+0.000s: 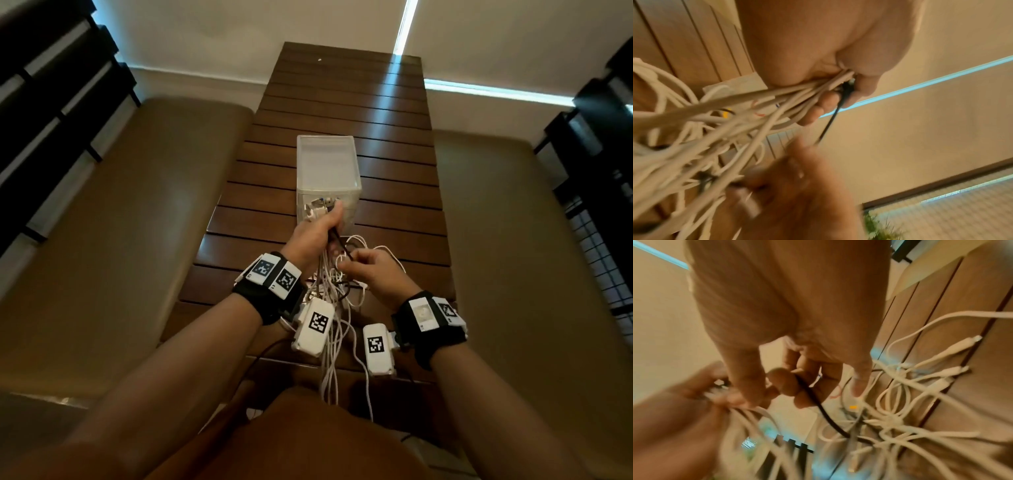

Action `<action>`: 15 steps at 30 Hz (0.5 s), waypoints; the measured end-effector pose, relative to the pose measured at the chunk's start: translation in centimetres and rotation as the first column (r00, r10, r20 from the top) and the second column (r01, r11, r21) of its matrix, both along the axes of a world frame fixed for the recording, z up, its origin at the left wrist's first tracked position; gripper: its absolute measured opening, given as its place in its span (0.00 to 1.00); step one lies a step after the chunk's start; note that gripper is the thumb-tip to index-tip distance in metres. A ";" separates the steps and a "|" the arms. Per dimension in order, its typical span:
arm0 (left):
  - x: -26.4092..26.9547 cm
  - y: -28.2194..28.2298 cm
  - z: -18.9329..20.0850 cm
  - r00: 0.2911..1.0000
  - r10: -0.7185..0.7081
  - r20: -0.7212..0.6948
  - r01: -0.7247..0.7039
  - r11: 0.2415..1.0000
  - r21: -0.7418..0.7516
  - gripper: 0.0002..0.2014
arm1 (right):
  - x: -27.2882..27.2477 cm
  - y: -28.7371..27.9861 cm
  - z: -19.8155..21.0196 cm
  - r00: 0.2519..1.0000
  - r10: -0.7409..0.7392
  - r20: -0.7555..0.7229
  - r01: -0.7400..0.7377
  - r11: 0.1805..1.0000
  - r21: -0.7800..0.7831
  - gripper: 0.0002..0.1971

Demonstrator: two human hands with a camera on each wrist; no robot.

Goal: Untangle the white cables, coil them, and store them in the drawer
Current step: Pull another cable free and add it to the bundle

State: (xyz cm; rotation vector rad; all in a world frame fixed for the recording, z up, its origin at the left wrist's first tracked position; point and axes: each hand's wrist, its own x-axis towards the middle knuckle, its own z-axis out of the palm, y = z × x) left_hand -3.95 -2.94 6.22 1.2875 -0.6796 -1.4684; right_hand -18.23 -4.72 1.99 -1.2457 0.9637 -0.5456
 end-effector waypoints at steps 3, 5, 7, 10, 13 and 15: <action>-0.1 -0.7 2.0 0.998 -0.057 -0.018 0.055 0.996 -0.067 0.19 | -0.1 -0.4 -2.3 0.988 -0.077 -0.136 0.072 0.996 -0.045 0.15; 0.1 -0.9 2.9 0.985 -0.156 -0.069 0.149 0.983 -0.105 0.20 | -0.1 -0.5 -3.2 0.967 -0.107 -0.232 0.082 0.990 -0.117 0.18; 0.5 -0.9 4.1 0.945 -0.252 -0.207 0.235 0.966 -0.103 0.21 | -0.2 -0.8 -3.6 0.938 -0.068 -0.339 0.010 0.985 -0.172 0.17; 1.3 -1.0 5.7 0.918 -0.367 -0.153 0.362 0.930 -0.062 0.19 | 0.3 -1.1 -3.6 0.762 0.116 -0.638 -0.300 0.935 -0.188 0.17; 1.9 -1.3 5.3 0.941 -0.332 -0.062 0.334 0.942 0.035 0.17 | 0.7 -1.9 -1.3 0.609 0.164 -0.776 -0.481 0.855 -0.197 0.15; 2.4 -1.6 4.0 0.956 -0.286 -0.070 0.292 0.952 0.087 0.12 | 0.6 -2.5 0.3 0.644 0.166 -0.746 -0.477 0.851 -0.222 0.11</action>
